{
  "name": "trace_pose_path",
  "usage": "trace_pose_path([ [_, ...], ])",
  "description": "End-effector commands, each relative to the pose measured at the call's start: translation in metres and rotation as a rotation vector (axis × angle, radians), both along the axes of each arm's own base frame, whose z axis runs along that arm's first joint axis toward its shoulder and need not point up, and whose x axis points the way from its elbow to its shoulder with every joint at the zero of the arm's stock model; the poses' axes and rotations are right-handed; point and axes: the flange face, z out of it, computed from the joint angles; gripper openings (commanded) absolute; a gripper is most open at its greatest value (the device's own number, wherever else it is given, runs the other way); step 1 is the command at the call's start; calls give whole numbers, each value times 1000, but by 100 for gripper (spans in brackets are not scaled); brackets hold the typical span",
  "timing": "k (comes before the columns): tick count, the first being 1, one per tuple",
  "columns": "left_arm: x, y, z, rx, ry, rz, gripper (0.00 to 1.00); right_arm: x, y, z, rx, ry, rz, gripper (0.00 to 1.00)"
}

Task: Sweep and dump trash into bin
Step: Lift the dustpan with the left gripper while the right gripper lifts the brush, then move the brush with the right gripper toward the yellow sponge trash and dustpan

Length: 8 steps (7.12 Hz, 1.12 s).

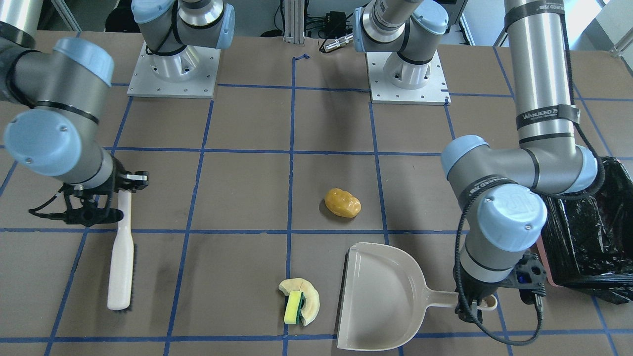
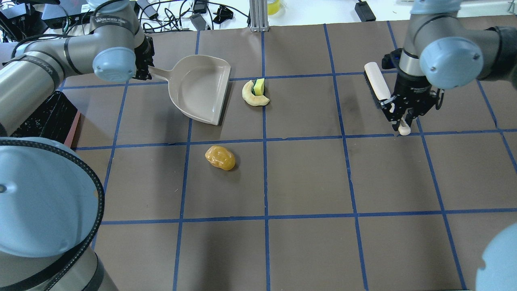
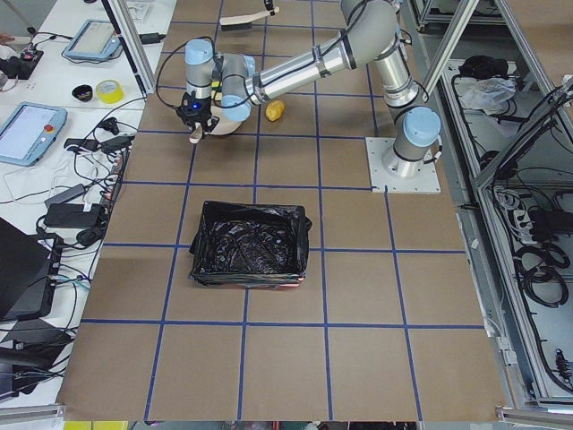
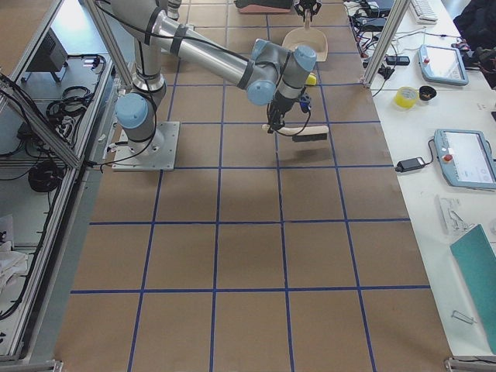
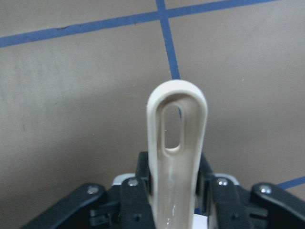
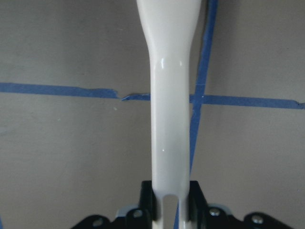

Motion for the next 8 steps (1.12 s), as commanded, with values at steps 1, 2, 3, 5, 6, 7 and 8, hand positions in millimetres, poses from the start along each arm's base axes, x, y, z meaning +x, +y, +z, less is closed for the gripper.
trace_pose_path([
  [1,-27,3,-15,24,-33,51,0,108,24,2,-30,72,-60,0],
  [2,-27,2,-22,20,-18,125,0,142,34,-5,-36,86,-82,0],
  [3,-27,2,-24,21,-23,131,0,171,42,-13,-30,62,-137,0],
  [5,-26,1,-26,22,-27,138,0,226,45,-24,-2,-43,-172,0],
  [6,-26,1,-25,21,-27,136,0,231,34,-36,-12,-60,-178,0],
  [7,-26,0,-26,22,-27,136,0,236,29,-41,-22,-55,-185,0],
  [8,-26,0,-25,21,-26,138,0,243,25,-46,-21,-92,-194,0],
])
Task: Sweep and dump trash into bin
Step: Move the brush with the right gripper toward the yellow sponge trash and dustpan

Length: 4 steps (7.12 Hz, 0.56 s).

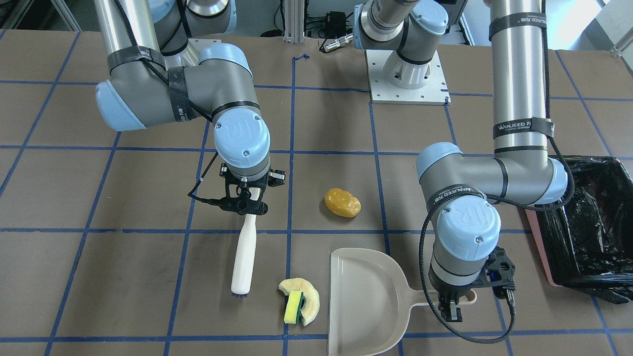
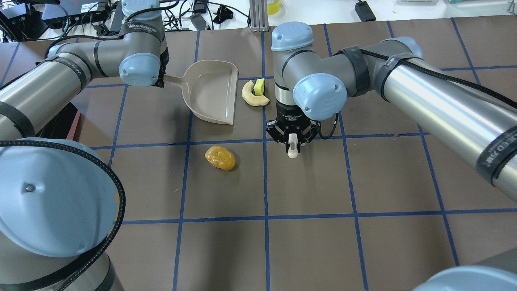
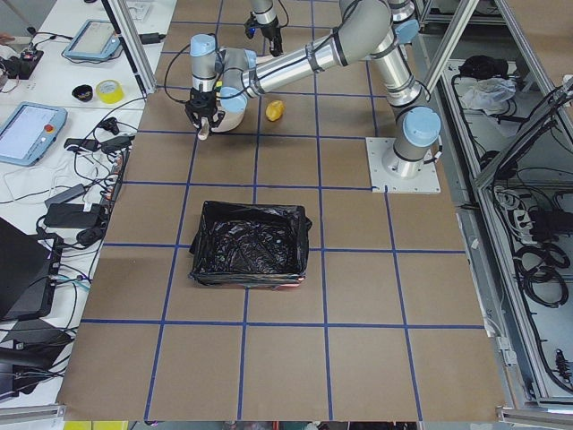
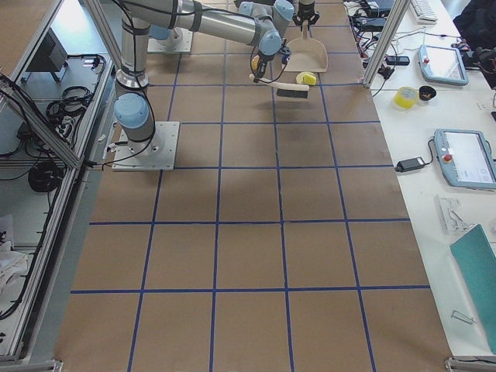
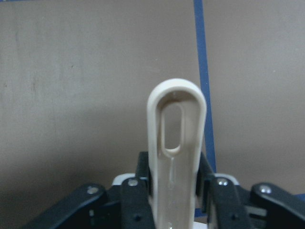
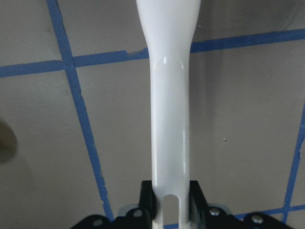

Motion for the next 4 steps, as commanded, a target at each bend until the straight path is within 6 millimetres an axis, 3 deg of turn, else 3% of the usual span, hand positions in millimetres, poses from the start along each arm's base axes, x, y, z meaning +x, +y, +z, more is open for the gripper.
trace_pose_path([
  [1,0,0,0,-1,0,1,0,21,-14,-9,-39,-94,-19,0],
  [2,0,0,0,-1,0,1,0,27,-27,-23,-49,-98,-3,0],
  [4,0,0,0,-2,0,3,0,36,-34,-21,-61,-105,-1,0],
])
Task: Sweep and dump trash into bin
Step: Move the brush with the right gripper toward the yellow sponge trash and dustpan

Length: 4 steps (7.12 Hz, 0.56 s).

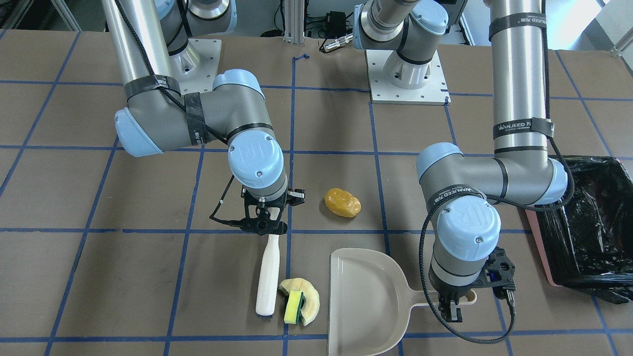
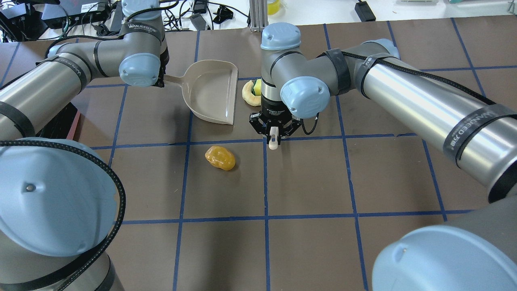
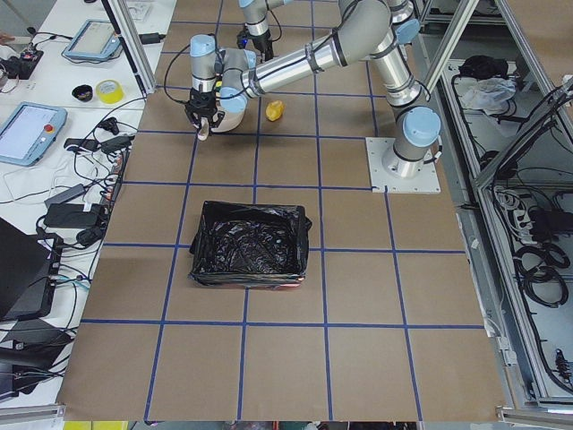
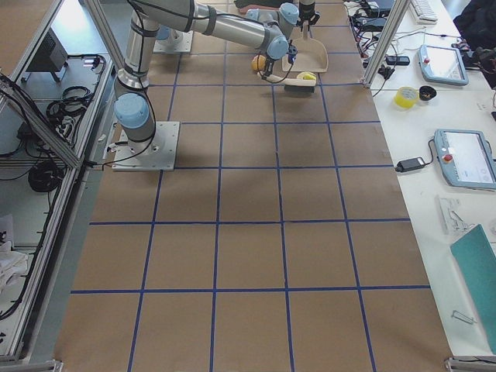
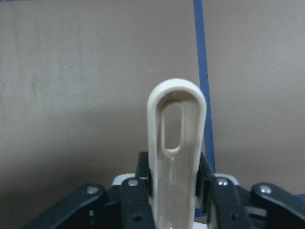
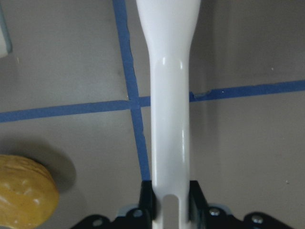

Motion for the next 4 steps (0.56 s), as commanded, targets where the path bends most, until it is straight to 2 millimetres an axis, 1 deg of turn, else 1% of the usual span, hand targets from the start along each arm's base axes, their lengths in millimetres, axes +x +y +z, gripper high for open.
trace_pose_path([
  [1,0,0,0,0,0,1,0,14,-11,-7,-17,-21,9,0],
  [2,0,-1,0,-2,0,1,0,46,-12,-3,-9,-117,18,0],
  [3,0,-4,4,-11,2,2,0,75,-15,-5,-5,-158,38,0],
  [4,0,-5,2,-10,0,3,0,99,-20,1,-14,-200,51,0],
])
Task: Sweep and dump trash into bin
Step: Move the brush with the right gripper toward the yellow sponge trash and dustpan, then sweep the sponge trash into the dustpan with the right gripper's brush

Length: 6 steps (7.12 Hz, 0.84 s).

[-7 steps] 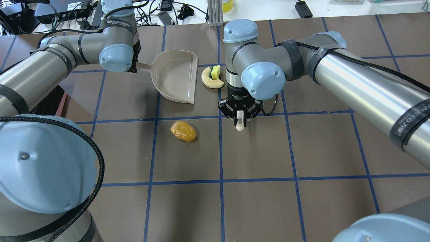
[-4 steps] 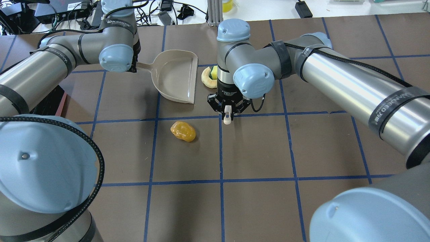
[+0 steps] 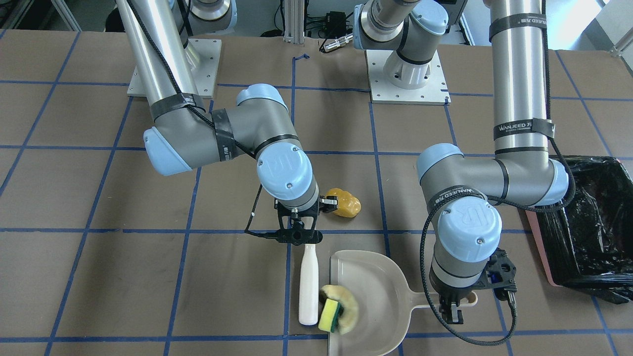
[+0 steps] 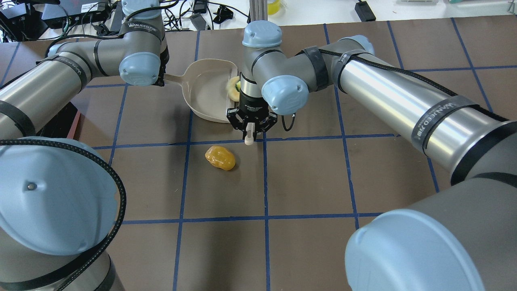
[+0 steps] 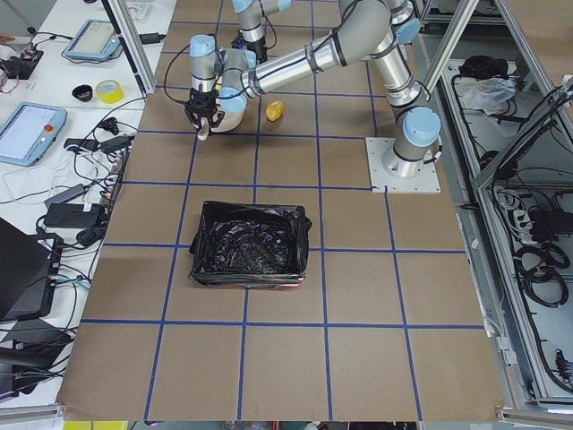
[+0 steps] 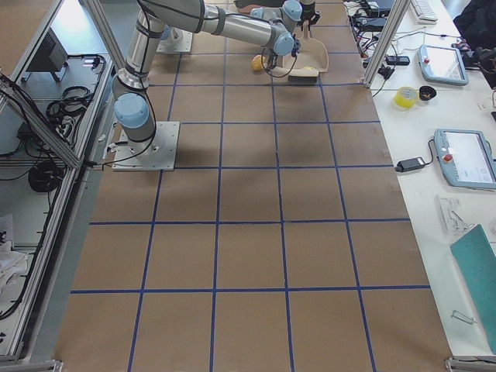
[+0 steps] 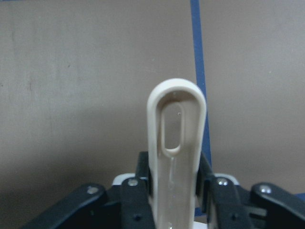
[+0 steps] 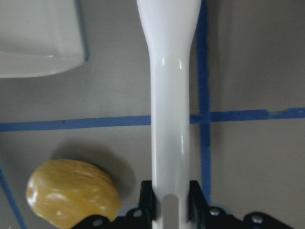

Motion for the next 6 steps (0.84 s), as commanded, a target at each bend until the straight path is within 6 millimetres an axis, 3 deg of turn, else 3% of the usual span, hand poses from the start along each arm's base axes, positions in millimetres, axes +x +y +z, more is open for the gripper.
trace_pose_path([
  [1,0,-2,0,-2,-1,1,0,40,-7,3,6,-109,46,0],
  [3,0,-2,-1,-1,1,0,0,37,-6,10,15,-101,46,0],
  [6,-1,-2,0,-3,9,2,0,6,23,59,63,93,46,0],
])
